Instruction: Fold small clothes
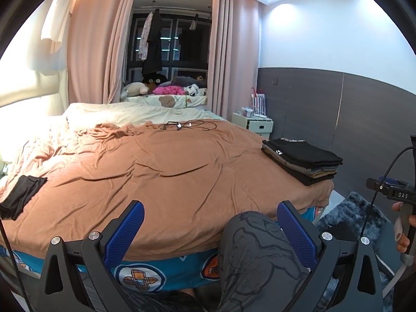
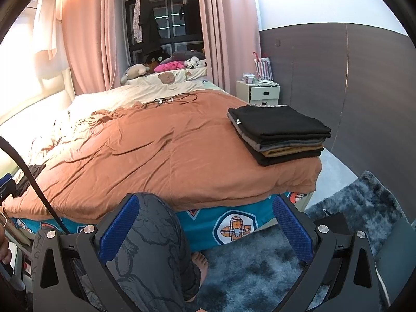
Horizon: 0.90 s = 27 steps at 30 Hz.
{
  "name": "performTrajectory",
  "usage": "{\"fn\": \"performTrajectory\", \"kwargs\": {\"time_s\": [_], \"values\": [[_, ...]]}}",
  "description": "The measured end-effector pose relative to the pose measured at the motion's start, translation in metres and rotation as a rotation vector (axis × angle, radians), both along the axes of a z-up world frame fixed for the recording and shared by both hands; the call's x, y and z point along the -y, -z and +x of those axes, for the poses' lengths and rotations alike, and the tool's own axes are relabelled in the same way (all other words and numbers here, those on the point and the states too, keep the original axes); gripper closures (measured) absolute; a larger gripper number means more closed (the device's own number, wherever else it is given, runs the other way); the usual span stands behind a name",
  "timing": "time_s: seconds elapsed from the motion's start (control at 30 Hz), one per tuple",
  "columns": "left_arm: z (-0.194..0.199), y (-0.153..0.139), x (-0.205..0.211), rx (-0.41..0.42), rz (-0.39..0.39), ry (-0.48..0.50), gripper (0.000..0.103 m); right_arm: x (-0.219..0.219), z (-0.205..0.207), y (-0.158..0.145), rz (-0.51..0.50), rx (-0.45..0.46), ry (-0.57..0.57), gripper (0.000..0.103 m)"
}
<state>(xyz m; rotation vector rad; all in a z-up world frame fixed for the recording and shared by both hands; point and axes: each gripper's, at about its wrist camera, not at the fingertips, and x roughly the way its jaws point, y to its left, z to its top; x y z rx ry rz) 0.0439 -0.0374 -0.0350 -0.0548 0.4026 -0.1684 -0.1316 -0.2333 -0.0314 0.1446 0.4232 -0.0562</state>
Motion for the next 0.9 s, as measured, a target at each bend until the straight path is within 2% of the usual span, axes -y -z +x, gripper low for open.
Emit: {"fn": "performTrajectory", "kwargs": {"time_s": [0.9], "values": [[-0.011,-0.004,0.009,0.016,0.001,-0.015,0.000,0.006,-0.004,0.001,-0.005,0.012,-0.014,0.000]]}}
